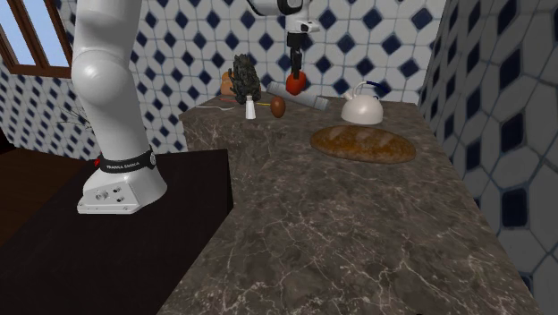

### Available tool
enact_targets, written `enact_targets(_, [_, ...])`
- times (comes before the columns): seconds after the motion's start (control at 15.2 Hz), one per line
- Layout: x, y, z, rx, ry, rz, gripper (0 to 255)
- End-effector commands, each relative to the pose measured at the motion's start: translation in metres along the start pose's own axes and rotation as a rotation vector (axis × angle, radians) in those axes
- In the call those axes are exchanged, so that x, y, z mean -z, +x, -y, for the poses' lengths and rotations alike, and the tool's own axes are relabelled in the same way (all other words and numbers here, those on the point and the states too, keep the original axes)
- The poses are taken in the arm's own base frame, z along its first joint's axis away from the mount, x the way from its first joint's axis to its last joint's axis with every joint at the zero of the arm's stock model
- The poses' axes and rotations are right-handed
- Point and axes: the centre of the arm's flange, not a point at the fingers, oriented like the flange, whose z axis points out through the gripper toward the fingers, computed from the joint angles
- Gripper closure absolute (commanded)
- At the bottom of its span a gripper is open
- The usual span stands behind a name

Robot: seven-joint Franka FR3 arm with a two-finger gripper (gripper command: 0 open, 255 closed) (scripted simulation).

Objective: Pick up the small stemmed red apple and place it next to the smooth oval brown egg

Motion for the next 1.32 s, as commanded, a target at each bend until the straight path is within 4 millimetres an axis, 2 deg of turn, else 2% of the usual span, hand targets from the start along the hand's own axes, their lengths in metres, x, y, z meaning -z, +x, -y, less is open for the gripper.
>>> enact_targets(0.0, [-0.009, 0.001, 0.0, 0.0, 0.0, -0.001, 255])
enact_targets(1.25, [-0.11, 0.002, -0.006, 0.0, 0.0, -0.001, 255])
